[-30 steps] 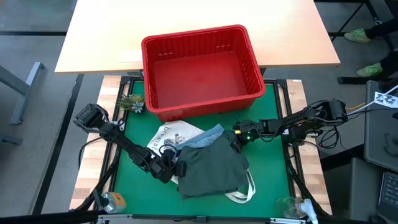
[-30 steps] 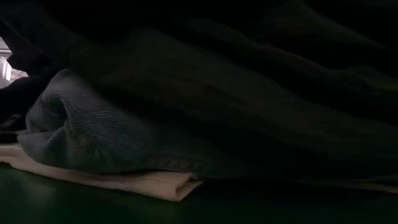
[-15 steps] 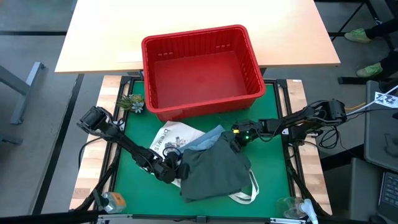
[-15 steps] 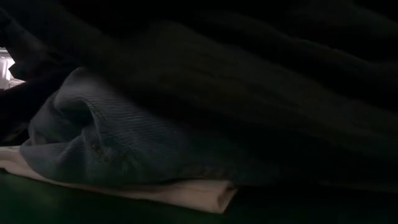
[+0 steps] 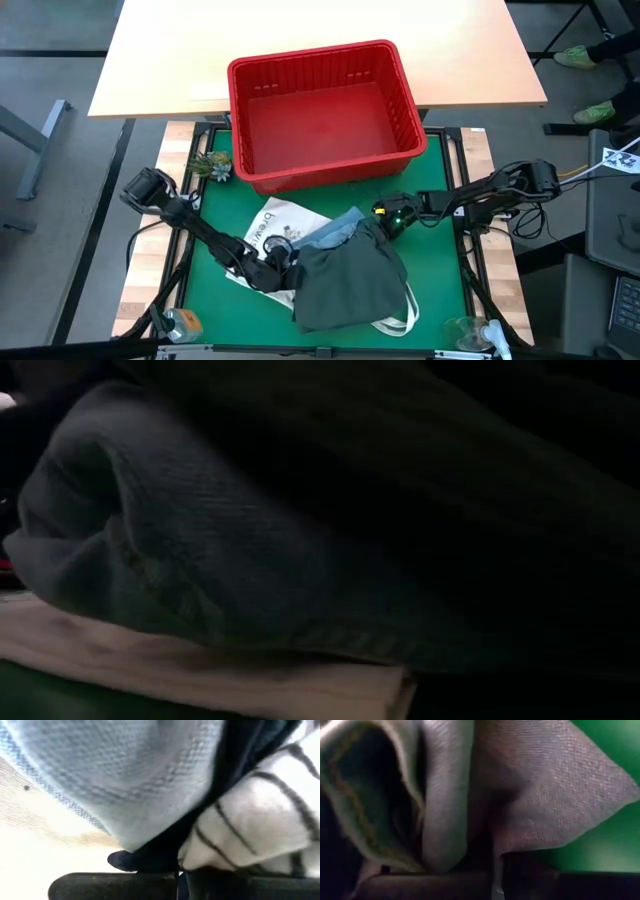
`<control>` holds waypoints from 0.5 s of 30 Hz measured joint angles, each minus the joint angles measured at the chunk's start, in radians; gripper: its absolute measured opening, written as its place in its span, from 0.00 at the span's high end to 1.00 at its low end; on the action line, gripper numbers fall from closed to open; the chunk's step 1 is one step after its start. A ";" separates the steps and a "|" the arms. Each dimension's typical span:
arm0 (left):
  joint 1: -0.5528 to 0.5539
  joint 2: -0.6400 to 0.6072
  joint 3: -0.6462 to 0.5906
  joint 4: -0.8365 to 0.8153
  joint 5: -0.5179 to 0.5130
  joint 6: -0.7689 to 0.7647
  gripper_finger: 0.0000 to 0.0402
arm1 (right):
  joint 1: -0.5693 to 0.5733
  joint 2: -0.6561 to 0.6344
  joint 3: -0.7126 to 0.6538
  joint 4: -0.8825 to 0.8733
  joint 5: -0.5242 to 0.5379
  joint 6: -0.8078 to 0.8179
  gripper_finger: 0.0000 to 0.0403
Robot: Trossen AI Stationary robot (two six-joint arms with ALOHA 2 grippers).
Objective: Fold laundry
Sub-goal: Put the clothes into the red bin
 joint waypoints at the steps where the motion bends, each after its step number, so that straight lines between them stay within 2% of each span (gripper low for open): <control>1: 0.000 -0.004 0.000 0.004 0.000 -0.001 0.99 | 0.000 -0.008 0.000 0.000 -0.011 0.007 0.97; 6: 0.000 -0.009 0.000 0.028 -0.002 0.001 0.99 | 0.000 -0.046 0.001 -0.011 -0.042 0.007 0.98; 15: -0.009 -0.009 0.000 -0.001 -0.008 0.003 0.99 | 0.000 -0.052 0.004 -0.174 0.042 -0.102 0.94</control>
